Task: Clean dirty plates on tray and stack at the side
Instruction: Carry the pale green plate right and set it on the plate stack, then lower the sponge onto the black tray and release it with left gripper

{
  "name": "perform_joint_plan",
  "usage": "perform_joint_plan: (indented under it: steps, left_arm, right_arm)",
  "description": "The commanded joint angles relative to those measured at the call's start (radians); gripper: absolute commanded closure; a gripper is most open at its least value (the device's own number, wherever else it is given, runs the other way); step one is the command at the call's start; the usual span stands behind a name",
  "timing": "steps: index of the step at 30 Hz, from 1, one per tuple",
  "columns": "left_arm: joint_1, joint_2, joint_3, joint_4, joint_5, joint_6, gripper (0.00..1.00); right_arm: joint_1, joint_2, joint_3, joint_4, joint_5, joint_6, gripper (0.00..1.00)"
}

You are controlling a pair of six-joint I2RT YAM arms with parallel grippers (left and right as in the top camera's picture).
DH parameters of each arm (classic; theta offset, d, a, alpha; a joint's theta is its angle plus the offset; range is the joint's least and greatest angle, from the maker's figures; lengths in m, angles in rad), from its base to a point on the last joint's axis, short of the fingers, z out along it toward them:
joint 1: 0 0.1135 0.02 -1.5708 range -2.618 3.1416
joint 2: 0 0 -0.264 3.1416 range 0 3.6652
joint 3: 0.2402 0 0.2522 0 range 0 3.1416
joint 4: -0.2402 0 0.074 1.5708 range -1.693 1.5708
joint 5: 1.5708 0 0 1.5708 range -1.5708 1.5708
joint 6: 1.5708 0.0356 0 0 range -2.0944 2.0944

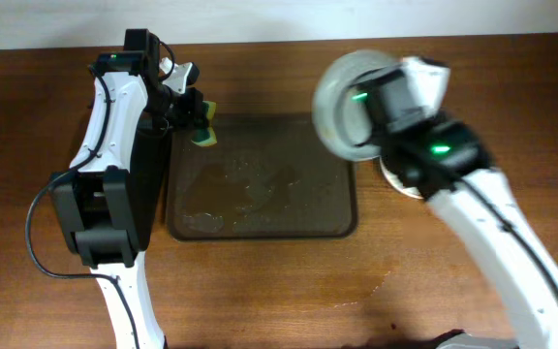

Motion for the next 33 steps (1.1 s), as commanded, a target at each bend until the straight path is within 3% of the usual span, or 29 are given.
perform_joint_plan:
  steps: [1,6,10,17,20,24,29,33]
  left_arm:
    - [0.002,-0.006,0.014,0.000,0.003,0.019,0.99]
    - [0.002,-0.006,0.014,0.000,0.003,0.019,0.99]
    - [0.002,-0.006,0.014,0.000,0.003,0.019,0.98]
    - [0.002,-0.006,0.014,-0.001,0.004,0.019,0.99]
    - [0.003,-0.006,0.015,-0.002,0.004,0.019,0.99]
    - [0.020,-0.007,0.092,-0.109,-0.010,0.019,0.99]
    - [0.069,-0.008,0.338,-0.354,-0.206,-0.008,0.99]
    - [0.121,-0.008,0.436,-0.481,-0.425,-0.078,0.99]
  right_arm:
    - [-0.222,-0.016,0.004,-0.053,-0.230,0.041,0.96]
    - [-0.542,0.042,-0.084,-0.062,-0.420,0.040,0.96]
    - [-0.613,0.128,-0.168,-0.011,-0.427,0.037,0.96]
    - [-0.612,0.322,-0.225,0.101,-0.462,0.037,0.95]
    - [-0.612,0.349,-0.225,0.108,-0.509,0.031,0.66]
    - [-0.610,0.340,-0.184,0.096,-0.632,-0.077,0.59]
    - [-0.518,0.237,-0.100,0.062,-0.659,-0.096,0.56]
    - [-0.355,0.193,-0.091,0.098,-0.658,-0.095,0.46]
